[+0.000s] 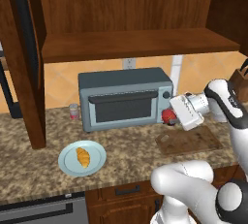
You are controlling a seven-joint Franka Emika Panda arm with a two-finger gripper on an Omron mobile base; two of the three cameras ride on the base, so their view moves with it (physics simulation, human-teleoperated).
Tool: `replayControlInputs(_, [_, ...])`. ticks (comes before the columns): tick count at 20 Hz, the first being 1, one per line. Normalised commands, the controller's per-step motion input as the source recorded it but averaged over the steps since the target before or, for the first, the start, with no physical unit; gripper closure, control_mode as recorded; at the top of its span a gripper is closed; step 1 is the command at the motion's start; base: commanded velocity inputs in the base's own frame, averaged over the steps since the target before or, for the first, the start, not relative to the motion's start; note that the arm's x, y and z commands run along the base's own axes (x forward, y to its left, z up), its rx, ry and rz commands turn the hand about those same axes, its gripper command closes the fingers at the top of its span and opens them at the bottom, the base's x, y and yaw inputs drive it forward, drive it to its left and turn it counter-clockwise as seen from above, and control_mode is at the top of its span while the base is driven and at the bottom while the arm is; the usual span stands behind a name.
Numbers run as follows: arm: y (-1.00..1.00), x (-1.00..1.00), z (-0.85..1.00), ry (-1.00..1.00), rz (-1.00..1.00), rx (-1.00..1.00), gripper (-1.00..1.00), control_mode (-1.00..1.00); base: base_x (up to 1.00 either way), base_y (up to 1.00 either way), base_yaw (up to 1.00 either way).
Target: From the different types of pastries on the counter, select a croissant and place it on the cutting board. Then retrieve a jar of jam from the cabinet and place it alongside the croissant on the cutting board.
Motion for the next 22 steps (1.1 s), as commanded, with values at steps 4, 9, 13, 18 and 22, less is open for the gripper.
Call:
replayControlInputs(4, [-0.34, 0.0, -0.47, 0.0, 0.0, 0.0, 1.0, -1.0, 0.0, 0.0, 0.0])
replayControlInputs(9, [0.0, 0.04, -0.28, -0.02, -0.1, 0.0, 1.0, -1.0, 0.0, 0.0, 0.0])
replayControlInputs(13, [-0.03, -0.05, -0.2, 0.0, -0.08, 0.0, 1.0, -1.0, 0.0, 0.0, 0.0])
replayControlInputs(18, [-0.1, -0.17, -0.13, 0.0, -0.03, 0.0, 1.0, -1.0, 0.0, 0.0, 0.0])
replayControlInputs(22, [-0.12, -0.04, -0.16, 0.0, 0.0, 0.0, 1.0, -1.0, 0.0, 0.0, 0.0])
